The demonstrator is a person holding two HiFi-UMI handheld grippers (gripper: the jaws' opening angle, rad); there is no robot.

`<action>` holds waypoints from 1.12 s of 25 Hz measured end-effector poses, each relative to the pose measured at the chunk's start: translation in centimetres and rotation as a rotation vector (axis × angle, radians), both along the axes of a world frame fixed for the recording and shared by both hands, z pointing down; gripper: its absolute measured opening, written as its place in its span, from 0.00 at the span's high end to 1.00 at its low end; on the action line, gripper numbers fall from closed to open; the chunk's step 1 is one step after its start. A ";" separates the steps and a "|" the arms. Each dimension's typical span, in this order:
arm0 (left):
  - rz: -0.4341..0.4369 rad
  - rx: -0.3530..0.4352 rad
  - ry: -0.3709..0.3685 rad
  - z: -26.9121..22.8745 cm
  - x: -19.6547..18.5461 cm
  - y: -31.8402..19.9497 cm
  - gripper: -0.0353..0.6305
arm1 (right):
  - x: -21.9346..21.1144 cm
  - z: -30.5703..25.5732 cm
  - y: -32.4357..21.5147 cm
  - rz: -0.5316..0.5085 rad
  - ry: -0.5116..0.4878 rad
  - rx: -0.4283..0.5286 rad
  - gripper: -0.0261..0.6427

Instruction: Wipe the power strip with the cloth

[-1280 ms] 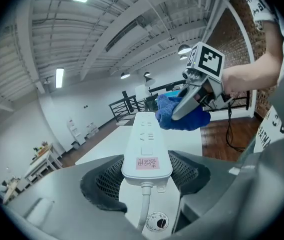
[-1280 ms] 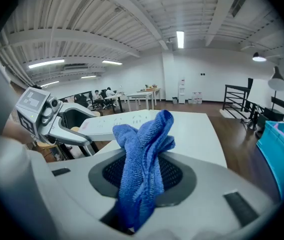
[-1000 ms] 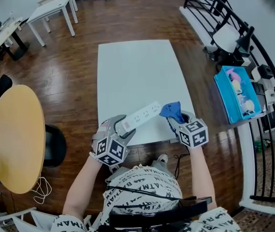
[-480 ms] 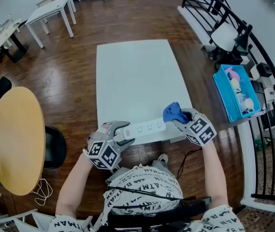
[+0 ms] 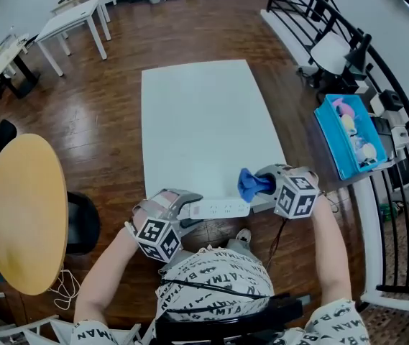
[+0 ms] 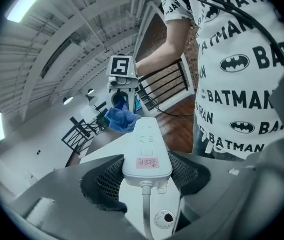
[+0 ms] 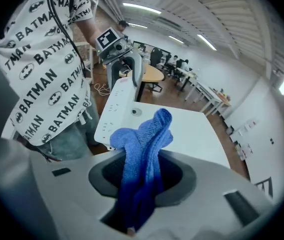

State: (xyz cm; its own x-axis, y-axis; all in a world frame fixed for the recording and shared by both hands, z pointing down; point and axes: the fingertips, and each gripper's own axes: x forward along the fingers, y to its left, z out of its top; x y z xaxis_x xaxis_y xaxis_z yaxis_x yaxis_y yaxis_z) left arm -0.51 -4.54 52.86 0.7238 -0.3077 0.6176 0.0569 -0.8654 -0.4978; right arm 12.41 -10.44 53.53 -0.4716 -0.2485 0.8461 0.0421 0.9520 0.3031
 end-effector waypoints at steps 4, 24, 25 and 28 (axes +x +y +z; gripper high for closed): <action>0.059 0.030 -0.029 0.1 1.3 0.7 0.53 | -1.0 -0.4 1.2 -0.057 -0.027 -0.058 0.76; 0.071 0.051 0.004 -1.1 3.4 1.3 0.53 | -6.1 -3.2 0.6 -0.098 -0.172 -0.042 0.76; 0.072 0.054 0.002 -1.1 3.3 1.4 0.53 | -6.0 -3.2 0.5 -0.100 -0.162 -0.037 0.76; 0.078 0.059 0.000 -1.2 3.6 1.5 0.53 | -6.6 -3.4 0.9 -0.119 -0.158 -0.051 0.76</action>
State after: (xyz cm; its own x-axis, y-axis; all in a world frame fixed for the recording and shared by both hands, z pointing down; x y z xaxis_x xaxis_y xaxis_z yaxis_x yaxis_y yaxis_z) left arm 3.05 -3.00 51.64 0.7469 -0.2860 0.6003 0.1233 -0.8276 -0.5477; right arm 5.86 -9.59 50.16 -0.6226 -0.1417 0.7696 0.1113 0.9575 0.2663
